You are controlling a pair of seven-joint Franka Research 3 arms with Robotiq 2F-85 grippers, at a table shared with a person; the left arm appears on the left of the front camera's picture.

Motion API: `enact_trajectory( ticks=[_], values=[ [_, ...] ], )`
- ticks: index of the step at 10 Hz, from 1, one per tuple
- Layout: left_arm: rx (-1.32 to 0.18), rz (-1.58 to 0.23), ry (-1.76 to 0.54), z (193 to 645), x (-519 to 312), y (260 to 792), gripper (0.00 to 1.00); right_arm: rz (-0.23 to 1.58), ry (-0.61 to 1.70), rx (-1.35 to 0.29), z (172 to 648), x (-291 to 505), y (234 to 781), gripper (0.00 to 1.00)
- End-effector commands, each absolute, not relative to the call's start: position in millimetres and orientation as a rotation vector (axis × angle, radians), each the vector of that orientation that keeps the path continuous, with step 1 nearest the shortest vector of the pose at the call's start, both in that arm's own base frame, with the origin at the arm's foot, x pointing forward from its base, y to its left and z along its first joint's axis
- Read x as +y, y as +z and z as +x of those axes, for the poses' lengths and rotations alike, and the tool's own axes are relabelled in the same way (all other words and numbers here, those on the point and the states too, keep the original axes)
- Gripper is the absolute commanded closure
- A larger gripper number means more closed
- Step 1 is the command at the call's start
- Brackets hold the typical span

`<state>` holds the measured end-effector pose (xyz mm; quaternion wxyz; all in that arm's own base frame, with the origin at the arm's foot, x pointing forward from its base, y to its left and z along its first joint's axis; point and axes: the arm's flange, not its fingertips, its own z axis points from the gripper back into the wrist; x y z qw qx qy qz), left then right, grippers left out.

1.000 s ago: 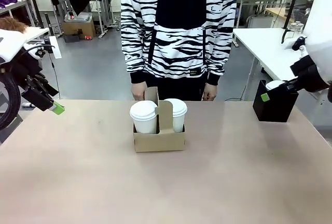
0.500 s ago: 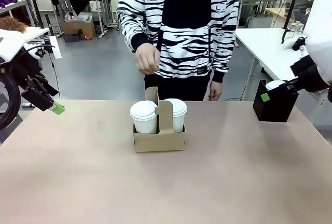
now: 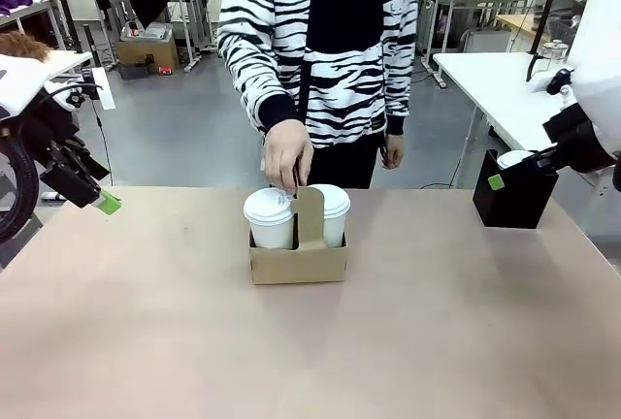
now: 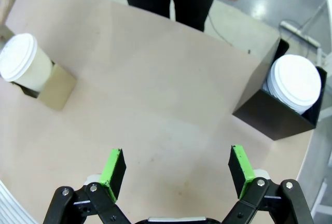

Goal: Pour a drink into a cup and package it in a carrier.
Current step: Insert the held 600 ml Paper Cup into the Cup Carrier.

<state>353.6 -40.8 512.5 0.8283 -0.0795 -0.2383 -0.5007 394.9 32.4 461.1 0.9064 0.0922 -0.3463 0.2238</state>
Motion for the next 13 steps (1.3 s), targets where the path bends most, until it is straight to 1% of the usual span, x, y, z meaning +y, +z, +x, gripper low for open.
enact_trajectory(
  ticks=[1,13],
  values=[
    [-0.503,-0.171,-1.049,353.6,-40.6,514.4,0.0,0.207,0.476,-0.748,397.7,29.7,457.7,0.0],
    [-0.503,-0.171,-1.049,353.6,-40.6,514.4,0.0,0.207,0.476,-0.748,397.7,29.7,457.7,0.0]
  ],
)
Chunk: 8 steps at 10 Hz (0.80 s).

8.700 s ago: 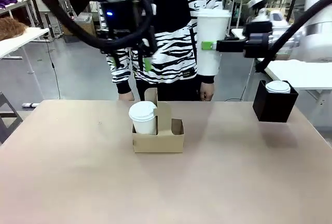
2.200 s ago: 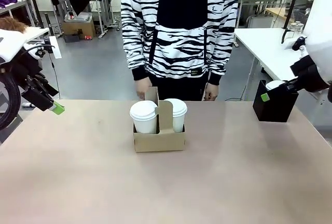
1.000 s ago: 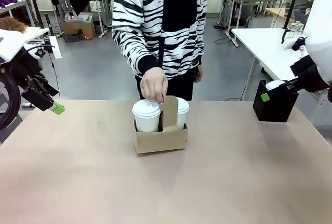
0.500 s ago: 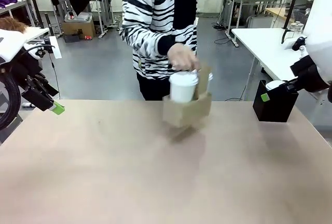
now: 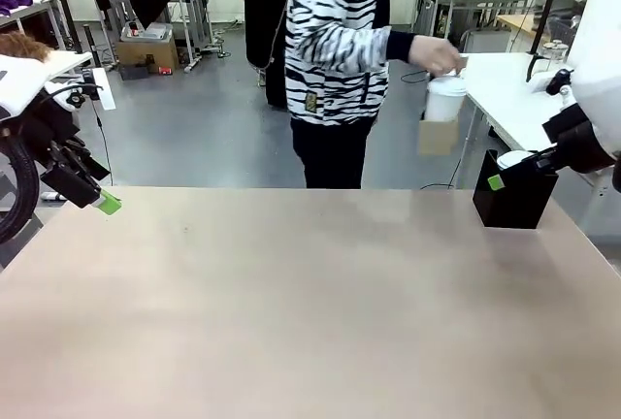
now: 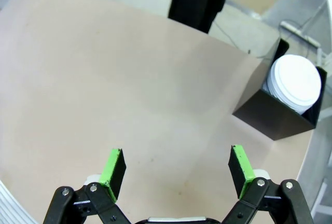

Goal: Pour a drink into a cup and package it in a carrier.
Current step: Insert the held 600 ml Paper Cup into the Cup Carrier.

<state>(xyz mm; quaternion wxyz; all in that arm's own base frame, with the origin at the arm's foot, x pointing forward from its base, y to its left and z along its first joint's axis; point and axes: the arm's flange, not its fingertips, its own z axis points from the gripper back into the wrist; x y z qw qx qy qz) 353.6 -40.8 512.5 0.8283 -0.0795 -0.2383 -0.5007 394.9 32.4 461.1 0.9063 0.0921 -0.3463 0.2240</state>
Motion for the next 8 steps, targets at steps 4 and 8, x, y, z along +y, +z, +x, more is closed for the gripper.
enact_trajectory(
  ticks=[4,8],
  values=[
    [-0.503,-0.171,-1.049,353.6,-40.6,514.4,0.0,0.207,0.476,-0.748,397.7,29.7,457.7,0.0],
    [-0.503,-0.171,-1.049,353.6,-40.6,514.4,0.0,0.207,0.476,-0.748,397.7,29.7,457.7,0.0]
  ],
)
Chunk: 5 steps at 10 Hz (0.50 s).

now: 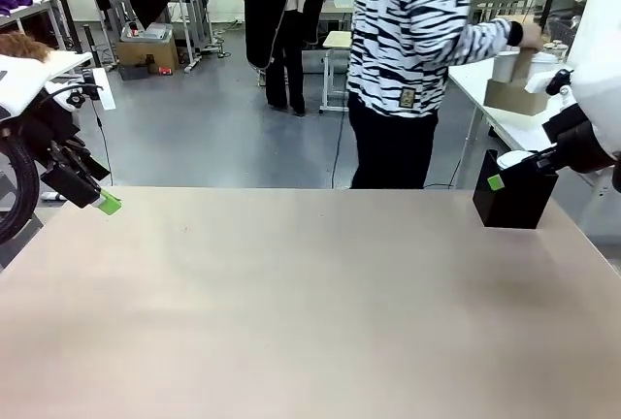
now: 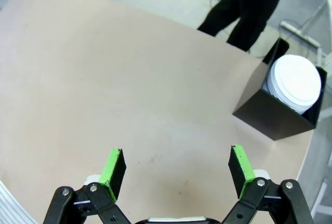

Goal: Pour a drink into a cup and package it in a carrier.
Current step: Insert the held 600 ml Paper Cup into the Cup Carrier.

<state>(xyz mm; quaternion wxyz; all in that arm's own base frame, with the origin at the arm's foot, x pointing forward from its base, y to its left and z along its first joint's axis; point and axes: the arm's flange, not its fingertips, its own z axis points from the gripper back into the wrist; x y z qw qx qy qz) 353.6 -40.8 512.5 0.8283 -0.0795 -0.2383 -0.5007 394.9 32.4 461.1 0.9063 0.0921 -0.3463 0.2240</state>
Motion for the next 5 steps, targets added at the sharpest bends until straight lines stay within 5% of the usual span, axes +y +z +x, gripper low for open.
enact_trajectory(
  ticks=[1,5],
  values=[
    [-0.503,-0.171,-1.049,353.6,-40.6,514.4,0.0,0.207,0.476,-0.748,397.7,29.7,457.7,0.0],
    [-0.503,-0.171,-1.049,353.6,-40.6,514.4,0.0,0.207,0.476,-0.748,397.7,29.7,457.7,0.0]
  ],
)
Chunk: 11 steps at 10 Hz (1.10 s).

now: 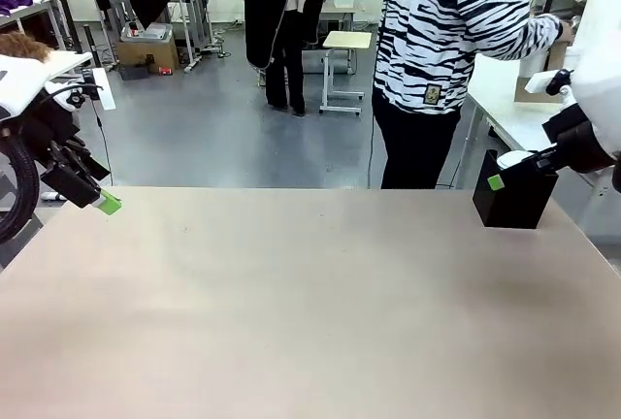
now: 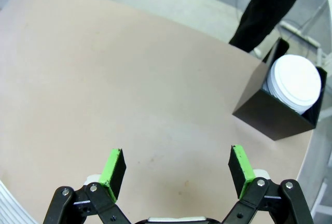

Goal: Pour a drink into a cup and package it in a carrier.
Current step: Insert the held 600 ml Paper Cup into the Cup Carrier.

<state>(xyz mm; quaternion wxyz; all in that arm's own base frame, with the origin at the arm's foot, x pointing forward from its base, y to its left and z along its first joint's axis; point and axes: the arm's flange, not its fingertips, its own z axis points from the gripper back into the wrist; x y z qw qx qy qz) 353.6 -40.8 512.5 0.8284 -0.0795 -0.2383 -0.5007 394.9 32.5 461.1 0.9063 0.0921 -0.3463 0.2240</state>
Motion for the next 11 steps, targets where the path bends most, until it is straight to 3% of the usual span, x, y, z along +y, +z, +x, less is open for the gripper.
enact_trajectory(
  ticks=[1,11],
  values=[
    [-0.503,-0.171,-1.049,353.6,-40.6,514.4,0.0,0.207,0.476,-0.748,397.7,29.7,457.7,0.0],
    [-0.503,-0.171,-1.049,353.6,-40.6,514.4,0.0,0.207,0.476,-0.748,397.7,29.7,457.7,0.0]
  ],
)
